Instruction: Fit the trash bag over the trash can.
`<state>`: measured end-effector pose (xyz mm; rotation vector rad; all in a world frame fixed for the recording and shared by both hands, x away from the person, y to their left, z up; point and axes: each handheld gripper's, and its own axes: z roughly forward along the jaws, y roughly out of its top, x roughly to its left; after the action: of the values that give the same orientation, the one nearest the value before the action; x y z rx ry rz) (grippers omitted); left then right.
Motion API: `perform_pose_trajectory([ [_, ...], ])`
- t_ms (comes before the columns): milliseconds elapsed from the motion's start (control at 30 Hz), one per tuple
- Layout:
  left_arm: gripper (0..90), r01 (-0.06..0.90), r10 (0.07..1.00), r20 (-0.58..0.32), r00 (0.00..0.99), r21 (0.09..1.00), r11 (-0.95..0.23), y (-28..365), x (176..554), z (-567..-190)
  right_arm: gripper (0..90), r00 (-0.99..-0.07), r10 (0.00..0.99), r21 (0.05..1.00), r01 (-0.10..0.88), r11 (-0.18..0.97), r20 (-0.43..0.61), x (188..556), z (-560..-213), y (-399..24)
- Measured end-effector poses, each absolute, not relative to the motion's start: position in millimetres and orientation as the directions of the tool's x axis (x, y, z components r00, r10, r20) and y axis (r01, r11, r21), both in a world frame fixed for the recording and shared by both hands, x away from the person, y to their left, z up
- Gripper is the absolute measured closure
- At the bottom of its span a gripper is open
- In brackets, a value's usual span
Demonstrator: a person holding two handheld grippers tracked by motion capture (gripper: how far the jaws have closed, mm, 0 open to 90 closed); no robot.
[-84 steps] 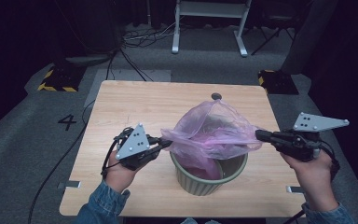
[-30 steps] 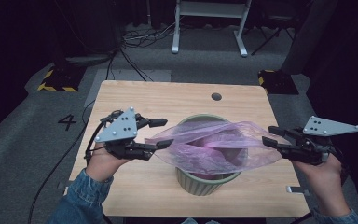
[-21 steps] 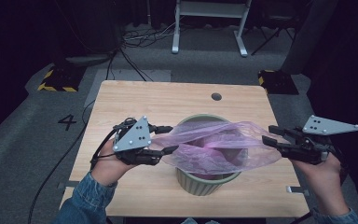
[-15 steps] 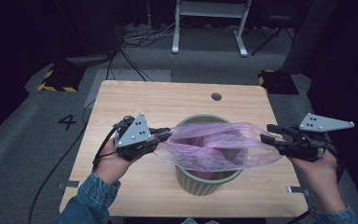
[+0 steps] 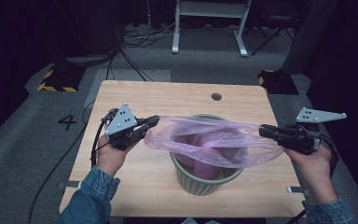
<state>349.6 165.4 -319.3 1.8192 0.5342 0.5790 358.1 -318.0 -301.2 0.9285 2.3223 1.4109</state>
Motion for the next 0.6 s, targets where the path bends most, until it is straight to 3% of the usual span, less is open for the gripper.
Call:
perform_pose_trajectory([
  [367, 89.3, 0.127, 0.660, 0.121, 0.742, 0.940, -0.315, 156.0, 373.9, -338.3, 87.5, -0.765, 0.635, 0.848, 0.405, 0.342, 0.110, 392.8, -311.2, -289.3],
  [600, 89.3, 0.194, 0.697, 0.103, 0.709, 0.922, -0.334, 161.5, 388.3, -356.4, 88.0, -0.721, 0.677, 0.821, 0.472, 0.321, 0.149, 414.8, -327.5, -296.1],
])
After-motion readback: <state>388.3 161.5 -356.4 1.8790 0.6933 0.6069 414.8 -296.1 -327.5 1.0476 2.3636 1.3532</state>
